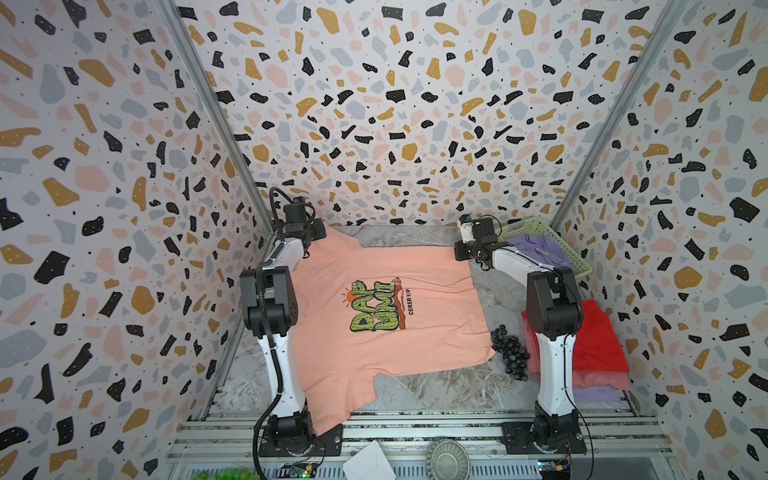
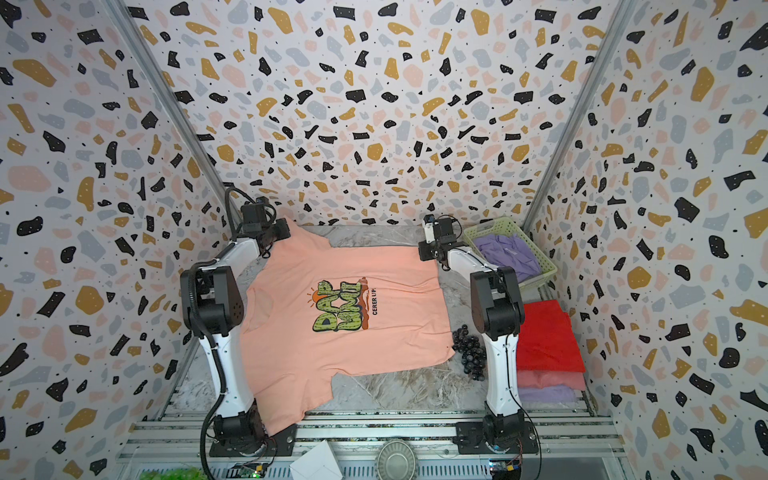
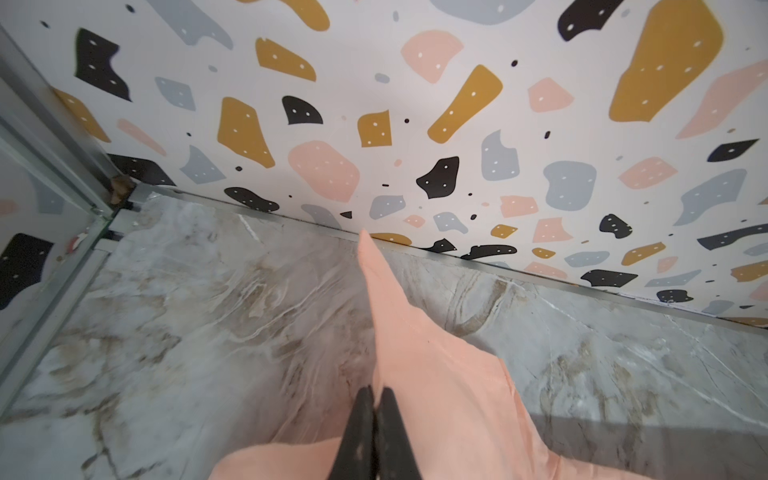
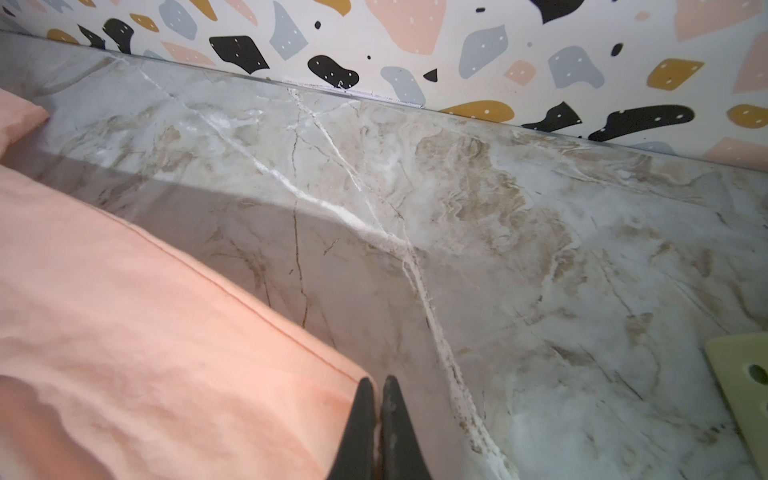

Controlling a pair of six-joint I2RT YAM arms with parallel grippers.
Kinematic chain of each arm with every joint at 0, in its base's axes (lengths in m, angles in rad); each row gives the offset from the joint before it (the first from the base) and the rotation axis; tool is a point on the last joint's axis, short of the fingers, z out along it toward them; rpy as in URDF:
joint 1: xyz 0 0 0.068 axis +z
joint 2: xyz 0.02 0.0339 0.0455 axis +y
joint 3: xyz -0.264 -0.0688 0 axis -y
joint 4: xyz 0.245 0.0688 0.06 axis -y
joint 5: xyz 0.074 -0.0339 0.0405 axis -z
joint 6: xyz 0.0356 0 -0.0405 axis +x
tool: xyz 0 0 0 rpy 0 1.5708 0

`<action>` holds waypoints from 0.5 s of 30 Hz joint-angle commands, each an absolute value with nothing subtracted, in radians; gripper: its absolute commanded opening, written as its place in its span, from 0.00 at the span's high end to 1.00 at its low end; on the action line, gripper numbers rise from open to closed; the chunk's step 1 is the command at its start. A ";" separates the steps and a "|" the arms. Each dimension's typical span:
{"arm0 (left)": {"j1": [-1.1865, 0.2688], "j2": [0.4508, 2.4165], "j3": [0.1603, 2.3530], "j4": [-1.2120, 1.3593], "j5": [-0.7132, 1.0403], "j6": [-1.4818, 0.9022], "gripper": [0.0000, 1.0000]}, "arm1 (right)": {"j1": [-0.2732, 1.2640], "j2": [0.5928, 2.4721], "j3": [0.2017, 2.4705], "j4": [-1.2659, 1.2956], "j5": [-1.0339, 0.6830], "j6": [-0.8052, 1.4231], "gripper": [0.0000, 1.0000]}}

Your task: Fold and stack the t-shirts

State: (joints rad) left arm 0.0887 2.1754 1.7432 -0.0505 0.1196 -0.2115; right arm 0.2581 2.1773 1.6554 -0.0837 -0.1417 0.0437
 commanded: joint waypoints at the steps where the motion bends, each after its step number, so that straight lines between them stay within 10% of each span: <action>1: 0.092 2.039 1.636 -0.022 0.059 -0.190 1.00 | 0.252 2.075 1.609 -0.063 -0.146 0.011 1.00; 15: 0.085 1.604 1.151 -0.053 -0.162 -0.273 1.00 | 0.251 1.908 1.378 -0.023 -0.193 -0.048 1.00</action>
